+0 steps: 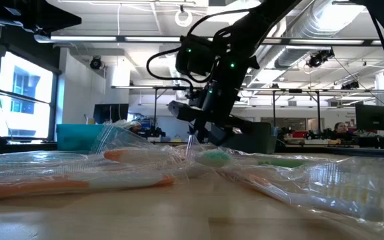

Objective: Pick & Place Toothbrushes
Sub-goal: Put the blue toothbrush into the light gray bin

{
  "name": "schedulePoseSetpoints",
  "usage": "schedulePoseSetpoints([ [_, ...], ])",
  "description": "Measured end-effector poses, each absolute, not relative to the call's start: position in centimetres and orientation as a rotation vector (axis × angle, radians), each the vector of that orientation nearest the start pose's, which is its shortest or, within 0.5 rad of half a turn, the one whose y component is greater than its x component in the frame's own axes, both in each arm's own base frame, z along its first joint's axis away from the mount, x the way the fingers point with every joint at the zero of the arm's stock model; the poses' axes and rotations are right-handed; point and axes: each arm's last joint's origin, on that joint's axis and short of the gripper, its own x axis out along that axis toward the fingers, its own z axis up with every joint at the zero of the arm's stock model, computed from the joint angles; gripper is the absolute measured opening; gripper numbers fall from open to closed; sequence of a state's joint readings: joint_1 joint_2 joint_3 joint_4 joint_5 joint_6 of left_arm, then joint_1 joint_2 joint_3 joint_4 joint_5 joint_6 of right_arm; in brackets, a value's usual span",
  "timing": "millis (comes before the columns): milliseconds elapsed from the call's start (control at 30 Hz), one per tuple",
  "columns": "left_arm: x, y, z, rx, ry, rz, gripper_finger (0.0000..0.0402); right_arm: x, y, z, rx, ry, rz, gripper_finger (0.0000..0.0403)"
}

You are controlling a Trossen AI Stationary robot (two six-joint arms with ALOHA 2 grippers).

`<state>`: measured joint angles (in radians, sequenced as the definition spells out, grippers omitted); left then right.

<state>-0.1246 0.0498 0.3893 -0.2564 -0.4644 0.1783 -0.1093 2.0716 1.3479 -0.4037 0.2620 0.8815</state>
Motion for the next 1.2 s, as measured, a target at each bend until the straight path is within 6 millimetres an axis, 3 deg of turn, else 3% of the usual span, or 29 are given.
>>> schedulePoseSetpoints([
  [1200, 6.18, 0.53, 26.26, 0.152, -0.05, 0.346, 0.0, 41.0, -5.49, 12.72, 0.666, 0.862, -0.845, 0.0155],
])
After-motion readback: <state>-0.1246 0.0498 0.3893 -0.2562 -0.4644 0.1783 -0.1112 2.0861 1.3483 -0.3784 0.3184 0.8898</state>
